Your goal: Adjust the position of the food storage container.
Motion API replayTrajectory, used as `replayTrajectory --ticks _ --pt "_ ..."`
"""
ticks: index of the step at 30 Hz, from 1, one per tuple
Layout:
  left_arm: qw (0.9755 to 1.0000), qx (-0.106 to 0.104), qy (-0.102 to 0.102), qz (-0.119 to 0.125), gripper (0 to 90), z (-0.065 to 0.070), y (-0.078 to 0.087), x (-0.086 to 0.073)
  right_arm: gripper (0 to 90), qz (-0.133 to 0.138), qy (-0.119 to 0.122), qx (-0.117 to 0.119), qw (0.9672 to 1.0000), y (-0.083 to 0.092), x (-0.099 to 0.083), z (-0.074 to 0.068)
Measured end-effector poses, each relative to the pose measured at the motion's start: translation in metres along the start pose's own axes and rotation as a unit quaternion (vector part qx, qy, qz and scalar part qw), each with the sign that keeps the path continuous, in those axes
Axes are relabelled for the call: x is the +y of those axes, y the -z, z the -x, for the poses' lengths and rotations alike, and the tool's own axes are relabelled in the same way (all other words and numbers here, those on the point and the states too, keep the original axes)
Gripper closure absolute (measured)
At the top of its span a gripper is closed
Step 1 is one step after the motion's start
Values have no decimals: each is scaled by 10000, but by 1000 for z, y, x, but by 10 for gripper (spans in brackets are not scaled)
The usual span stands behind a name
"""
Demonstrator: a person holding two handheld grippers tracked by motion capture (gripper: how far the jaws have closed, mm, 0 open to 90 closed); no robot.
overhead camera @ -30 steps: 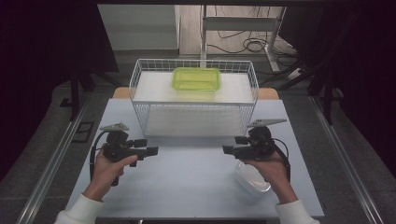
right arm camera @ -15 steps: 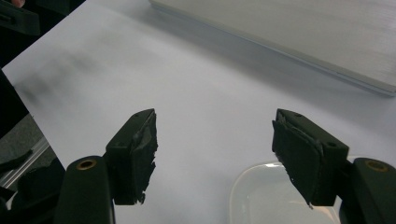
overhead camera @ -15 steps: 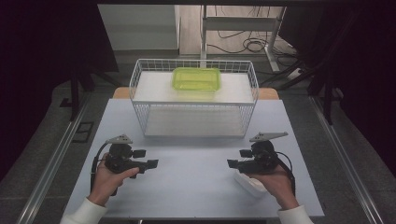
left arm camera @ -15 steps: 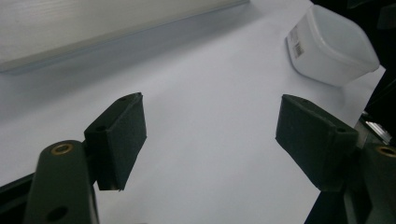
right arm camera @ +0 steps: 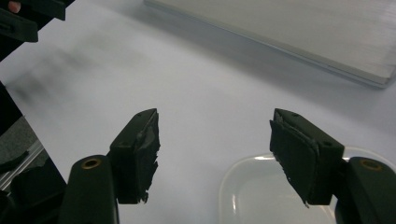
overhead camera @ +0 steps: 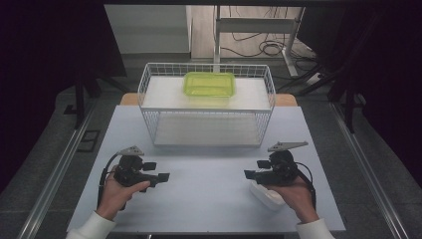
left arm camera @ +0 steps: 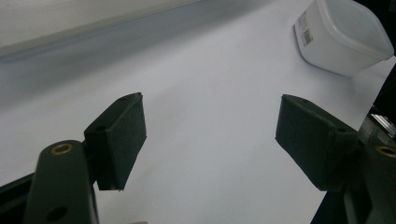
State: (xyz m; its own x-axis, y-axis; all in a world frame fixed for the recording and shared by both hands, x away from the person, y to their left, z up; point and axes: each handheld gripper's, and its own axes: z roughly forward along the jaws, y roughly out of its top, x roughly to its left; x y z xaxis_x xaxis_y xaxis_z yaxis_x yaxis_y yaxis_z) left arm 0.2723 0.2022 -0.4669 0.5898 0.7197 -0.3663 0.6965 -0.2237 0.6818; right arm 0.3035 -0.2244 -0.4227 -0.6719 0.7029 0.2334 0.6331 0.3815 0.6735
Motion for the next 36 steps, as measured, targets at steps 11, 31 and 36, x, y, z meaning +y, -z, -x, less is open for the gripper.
replayTrajectory --ticks 11,31,36 --pt "10000 -29 13 -53 235 -3 -4 -4 388 97 -371 -417 9984 24 -10 30" --pt "9999 -57 41 -156 233 -5 -9 -7 733 -108 -756 -973 9923 51 -31 62" --pt "9998 -57 28 -174 233 -4 -10 -7 830 -155 -793 -1037 9913 56 -36 67"
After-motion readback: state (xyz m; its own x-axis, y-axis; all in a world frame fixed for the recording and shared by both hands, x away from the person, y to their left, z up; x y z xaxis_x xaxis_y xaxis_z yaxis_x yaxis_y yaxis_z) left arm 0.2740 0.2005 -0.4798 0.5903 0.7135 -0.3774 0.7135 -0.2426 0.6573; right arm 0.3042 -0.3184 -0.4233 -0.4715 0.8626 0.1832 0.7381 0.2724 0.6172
